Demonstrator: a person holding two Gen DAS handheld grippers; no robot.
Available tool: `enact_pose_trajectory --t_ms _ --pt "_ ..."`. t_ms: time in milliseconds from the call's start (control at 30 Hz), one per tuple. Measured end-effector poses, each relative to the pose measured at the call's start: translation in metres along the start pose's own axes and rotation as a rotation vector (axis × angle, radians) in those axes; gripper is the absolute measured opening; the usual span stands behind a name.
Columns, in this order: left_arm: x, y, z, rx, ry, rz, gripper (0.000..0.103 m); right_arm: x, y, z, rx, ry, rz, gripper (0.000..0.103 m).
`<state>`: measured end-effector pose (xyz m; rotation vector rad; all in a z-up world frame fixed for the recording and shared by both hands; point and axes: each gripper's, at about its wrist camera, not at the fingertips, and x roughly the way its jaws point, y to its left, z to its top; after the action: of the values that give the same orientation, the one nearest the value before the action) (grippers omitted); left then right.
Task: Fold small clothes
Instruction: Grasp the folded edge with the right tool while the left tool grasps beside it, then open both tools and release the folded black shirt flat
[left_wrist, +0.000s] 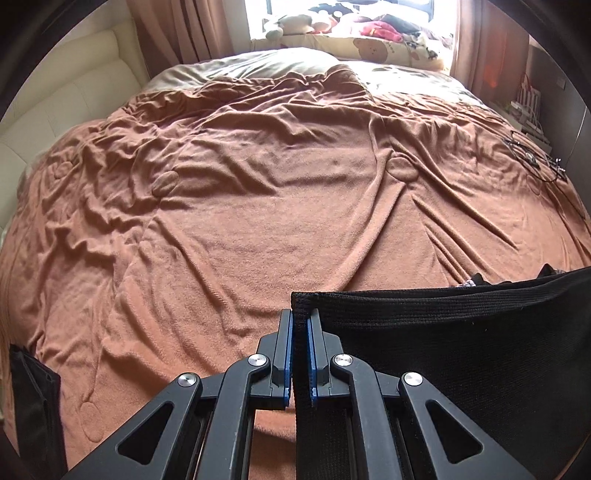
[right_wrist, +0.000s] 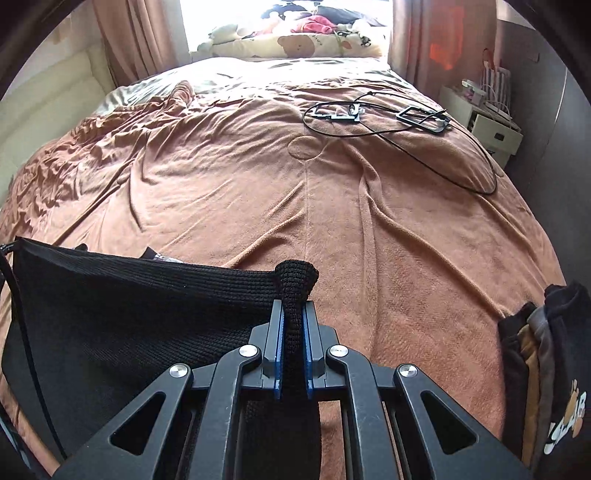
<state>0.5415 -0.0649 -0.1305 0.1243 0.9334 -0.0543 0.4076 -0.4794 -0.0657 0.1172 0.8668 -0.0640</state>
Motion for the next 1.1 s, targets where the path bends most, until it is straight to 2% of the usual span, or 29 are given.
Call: enact_pose_trajectory --t_ms 167,500,567,600,667,700,733,767,800,933,1100 --pt "0.027 -0.003 0.008 0.020 0.039 0.028 0.007 0.034 0.000 0.017 -0.003 0.036 -0.015 0.005" --pt "0.068 -0.004 0.013 0.033 0.121 0.087 0.007 0.073 0.004 0.031 -0.008 0.080 -0.044 0.005" --pt "0.076 -0.004 0.013 0.009 0.149 0.108 0.012 0.083 0.003 0.033 0.015 0.101 -0.051 0.005" --pt "0.079 -0.003 0.013 0.003 0.161 0.129 0.012 0.086 0.002 0.034 0.024 0.107 -0.053 0.010" --pt "0.079 -0.001 0.012 -0.013 0.160 0.132 0.026 0.086 -0.002 0.035 0.050 0.113 -0.064 0.023" --pt "0.076 0.001 0.011 -0.025 0.155 0.118 0.030 0.083 -0.006 0.034 0.071 0.109 -0.060 0.037" --pt "0.071 0.003 0.010 -0.035 0.150 0.102 0.041 0.078 -0.008 0.033 0.085 0.100 -0.049 0.056" --pt "0.066 0.004 0.009 -0.044 0.143 0.086 0.049 0.070 -0.011 0.030 0.100 0.081 -0.034 0.062" --pt "0.060 0.006 0.008 -0.046 0.133 0.079 0.051 0.062 -0.014 0.028 0.110 0.066 -0.026 0.066" --pt "0.037 0.009 -0.001 -0.057 0.114 0.047 0.053 0.034 -0.025 0.014 0.156 0.053 0.024 0.066" --pt "0.007 0.010 -0.019 -0.059 0.095 0.009 0.057 -0.001 -0.035 -0.011 0.186 0.034 0.038 0.066"
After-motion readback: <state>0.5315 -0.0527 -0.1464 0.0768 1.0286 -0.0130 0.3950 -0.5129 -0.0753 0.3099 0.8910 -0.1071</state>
